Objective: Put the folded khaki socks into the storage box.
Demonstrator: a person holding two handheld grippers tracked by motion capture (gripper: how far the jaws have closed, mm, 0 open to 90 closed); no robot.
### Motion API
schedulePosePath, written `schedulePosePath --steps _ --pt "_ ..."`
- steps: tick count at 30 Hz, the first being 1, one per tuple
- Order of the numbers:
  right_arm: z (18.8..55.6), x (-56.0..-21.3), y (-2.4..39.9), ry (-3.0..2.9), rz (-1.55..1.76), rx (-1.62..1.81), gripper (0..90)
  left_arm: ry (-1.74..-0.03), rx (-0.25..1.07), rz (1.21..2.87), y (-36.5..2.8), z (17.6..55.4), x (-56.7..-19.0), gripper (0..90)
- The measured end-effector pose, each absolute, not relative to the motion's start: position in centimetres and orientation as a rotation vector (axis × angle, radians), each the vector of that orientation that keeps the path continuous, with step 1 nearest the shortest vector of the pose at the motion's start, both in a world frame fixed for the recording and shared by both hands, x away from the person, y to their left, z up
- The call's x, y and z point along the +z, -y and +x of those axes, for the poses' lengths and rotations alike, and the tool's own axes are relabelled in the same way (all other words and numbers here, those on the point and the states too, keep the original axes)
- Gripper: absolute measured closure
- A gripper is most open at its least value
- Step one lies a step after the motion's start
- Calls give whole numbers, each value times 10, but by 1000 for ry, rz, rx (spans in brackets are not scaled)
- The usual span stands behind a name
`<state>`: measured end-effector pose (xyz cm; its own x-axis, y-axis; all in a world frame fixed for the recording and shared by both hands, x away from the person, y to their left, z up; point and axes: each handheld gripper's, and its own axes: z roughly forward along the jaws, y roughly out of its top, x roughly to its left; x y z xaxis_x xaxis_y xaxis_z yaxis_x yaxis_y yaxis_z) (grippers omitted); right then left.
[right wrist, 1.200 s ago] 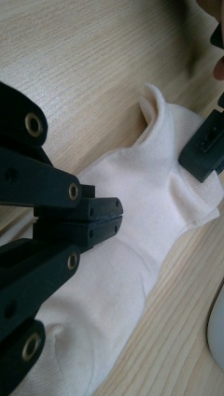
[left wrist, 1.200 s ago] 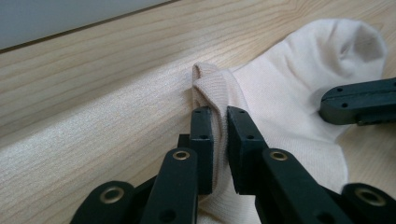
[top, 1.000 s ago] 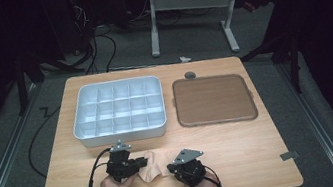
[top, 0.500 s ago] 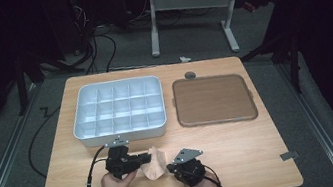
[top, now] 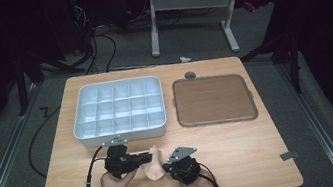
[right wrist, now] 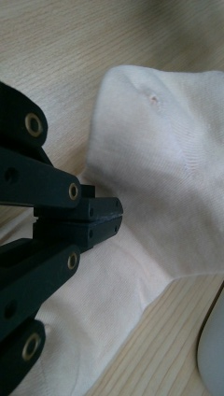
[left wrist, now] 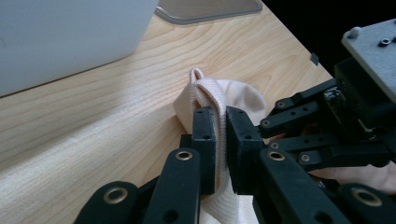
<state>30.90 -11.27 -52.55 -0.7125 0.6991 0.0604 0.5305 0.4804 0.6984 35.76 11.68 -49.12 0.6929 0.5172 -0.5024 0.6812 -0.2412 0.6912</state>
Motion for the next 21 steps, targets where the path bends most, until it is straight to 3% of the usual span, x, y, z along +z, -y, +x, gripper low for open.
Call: schedulePosePath --steps 7,11,21 --pt "314 -525 104 -2524 1049 1069 895 -930 -205 1915 -116 356 -491 832" --pt "312 -521 108 -2502 1067 1106 824 -942 -204 1924 -116 357 -491 832" --pt "308 -500 165 -2304 1198 1099 769 -968 -206 1932 -115 358 -492 832"
